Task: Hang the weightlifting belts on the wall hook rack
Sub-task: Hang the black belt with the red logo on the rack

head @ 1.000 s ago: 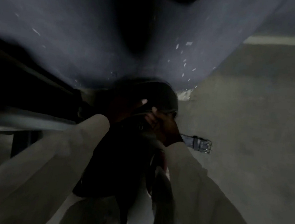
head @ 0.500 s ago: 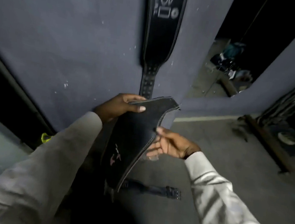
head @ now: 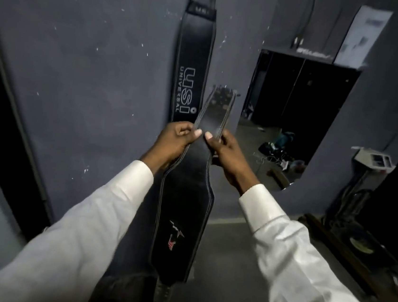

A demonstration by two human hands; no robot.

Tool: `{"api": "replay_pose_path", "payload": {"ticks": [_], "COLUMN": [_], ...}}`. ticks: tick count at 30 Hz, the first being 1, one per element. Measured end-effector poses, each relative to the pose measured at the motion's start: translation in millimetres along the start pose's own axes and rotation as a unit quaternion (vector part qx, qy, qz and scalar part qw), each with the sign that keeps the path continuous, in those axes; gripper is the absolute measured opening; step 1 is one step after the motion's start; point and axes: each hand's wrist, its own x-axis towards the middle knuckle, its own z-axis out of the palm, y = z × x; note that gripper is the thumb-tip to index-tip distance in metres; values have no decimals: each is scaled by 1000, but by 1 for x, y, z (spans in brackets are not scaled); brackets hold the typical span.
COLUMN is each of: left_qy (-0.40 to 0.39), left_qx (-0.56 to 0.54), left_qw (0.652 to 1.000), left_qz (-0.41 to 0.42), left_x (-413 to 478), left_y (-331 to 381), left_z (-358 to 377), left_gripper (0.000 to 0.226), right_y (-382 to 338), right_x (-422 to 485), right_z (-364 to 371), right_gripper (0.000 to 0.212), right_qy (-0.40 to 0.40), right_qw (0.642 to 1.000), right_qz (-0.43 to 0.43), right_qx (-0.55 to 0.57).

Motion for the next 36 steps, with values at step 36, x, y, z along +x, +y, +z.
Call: {"api": "replay_pose_path", "payload": {"ticks": [36], "left_qy": [306], "left_qx": [103], "left_qw": [928], "left_qz": [186], "left_x": [-12], "left_y": [138], "left_z": [-4], "left_gripper": [33], "right_y": [-97], "right_x": [-21], "right_z": [8], "right_gripper": [21], "right_qy": [-35], "right_qw": [983], "right_qz": [-177], "right_qx": [40]}}
